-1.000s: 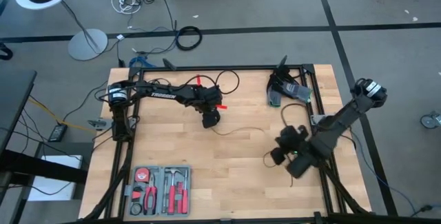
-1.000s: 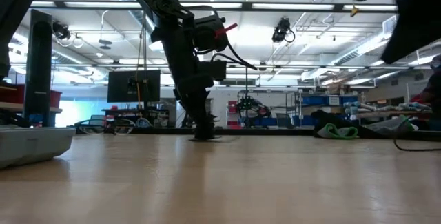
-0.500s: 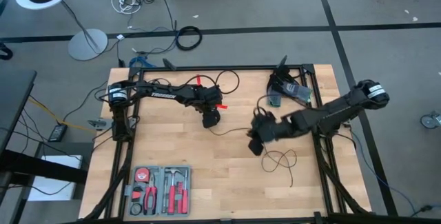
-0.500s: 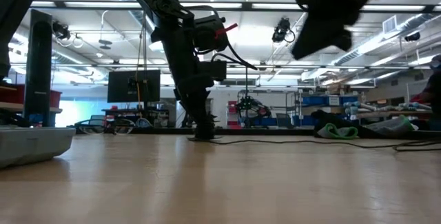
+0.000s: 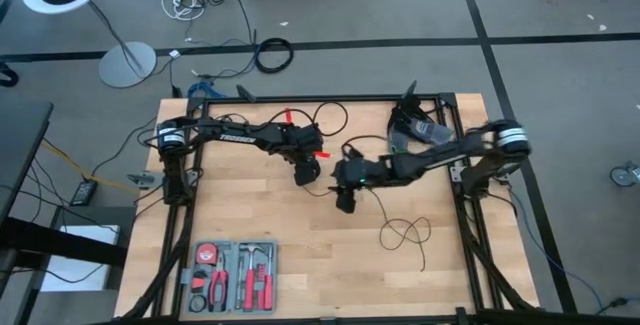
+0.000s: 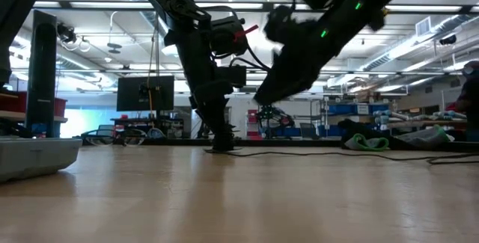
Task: Coil cords
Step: Uncoil the black wire from the black spool
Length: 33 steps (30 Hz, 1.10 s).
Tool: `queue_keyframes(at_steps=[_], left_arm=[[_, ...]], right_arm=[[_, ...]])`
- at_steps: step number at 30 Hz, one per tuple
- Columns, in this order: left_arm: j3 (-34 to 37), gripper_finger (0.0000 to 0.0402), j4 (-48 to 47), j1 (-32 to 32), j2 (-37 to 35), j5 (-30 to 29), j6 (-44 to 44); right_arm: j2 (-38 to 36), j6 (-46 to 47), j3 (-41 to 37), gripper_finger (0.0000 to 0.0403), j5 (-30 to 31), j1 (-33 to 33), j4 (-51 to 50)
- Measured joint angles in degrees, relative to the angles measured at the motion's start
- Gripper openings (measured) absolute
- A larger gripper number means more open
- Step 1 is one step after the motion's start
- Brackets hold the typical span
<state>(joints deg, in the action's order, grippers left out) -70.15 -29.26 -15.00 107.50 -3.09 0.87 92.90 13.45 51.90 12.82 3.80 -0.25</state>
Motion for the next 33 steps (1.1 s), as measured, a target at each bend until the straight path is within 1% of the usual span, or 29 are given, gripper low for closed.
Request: queue_keyframes(at_steps=[4,8,11,16,18,20,22,24,25,28,31,33], left_arm=[[0.0,0.0165,-0.13,0.0,0.0,0.02,-0.01],[0.0,0.0165,-0.33,0.0,0.0,0.04,-0.05],[0.0,0.0165,-0.31,0.0,0.0,0.12,-0.05],[0.0,0.0165,-1.33,0.0,-0.02,0.06,0.45],[0.04,0.0165,-1.64,-0.02,-0.04,0.16,0.65],[0.04,0.0165,-1.73,0.0,-0.04,-0.02,0.56],[0.02,0.0165,-1.79,0.0,-0.04,-0.07,0.34],[-0.01,0.0165,-1.77,0.0,-0.04,-0.29,0.02],[-0.02,0.0165,-1.65,-0.01,-0.04,-0.48,-0.04],[-0.02,0.0165,-1.66,0.02,-0.04,-0.95,-0.01],[-0.04,0.0165,-1.74,0.02,-0.04,-1.27,0.01],[-0.12,0.0165,-1.33,0.08,-0.04,-0.53,-0.02]], right_arm=[[8.03,-2.28,0.0,0.0207,-2.38,-1.25,8.97],[14.33,-3.48,0.79,0.0201,-5.93,-1.69,14.32],[18.85,-4.94,3.22,0.0195,-8.12,-1.69,15.97],[24.76,-7.98,8.36,0.0186,-7.33,-1.67,16.09],[25.68,-8.25,9.57,0.0173,-6.33,-1.65,14.35],[25.68,-8.59,10.15,0.0141,-6.22,-1.62,11.85],[25.13,-8.67,10.25,0.0091,-6.49,-1.63,9.27],[24.83,-8.37,10.29,0.0032,-6.71,-1.67,7.15],[24.11,-7.85,10.29,0.0017,-6.79,-1.67,6.0],[22.33,-4.71,10.22,0.0008,-7.23,-1.25,2.99],[19.21,-2.69,9.79,0.0003,-7.07,0.17,-3.25],[16.61,-0.57,9.57,0.0002,-4.26,1.84,-9.33]])
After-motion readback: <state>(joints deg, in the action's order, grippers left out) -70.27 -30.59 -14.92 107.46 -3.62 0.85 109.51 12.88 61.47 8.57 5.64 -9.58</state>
